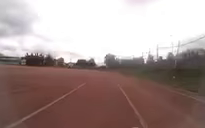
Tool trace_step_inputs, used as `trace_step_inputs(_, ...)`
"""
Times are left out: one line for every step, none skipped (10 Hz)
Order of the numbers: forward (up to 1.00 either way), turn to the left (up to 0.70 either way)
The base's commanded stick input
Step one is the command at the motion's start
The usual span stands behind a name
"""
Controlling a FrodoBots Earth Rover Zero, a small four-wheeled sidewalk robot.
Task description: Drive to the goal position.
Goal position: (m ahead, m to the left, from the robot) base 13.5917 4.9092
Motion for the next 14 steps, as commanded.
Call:
trace_step_inputs(0.70, 0.00)
trace_step_inputs(0.70, 0.00)
trace_step_inputs(0.70, 0.00)
trace_step_inputs(0.70, 0.00)
trace_step_inputs(0.70, 0.00)
trace_step_inputs(0.70, 0.00)
trace_step_inputs(0.70, 0.00)
trace_step_inputs(0.70, 0.00)
trace_step_inputs(0.70, 0.00)
trace_step_inputs(0.70, 0.00)
trace_step_inputs(0.70, 0.00)
trace_step_inputs(0.70, 0.00)
trace_step_inputs(0.70, 0.00)
trace_step_inputs(0.70, 0.00)
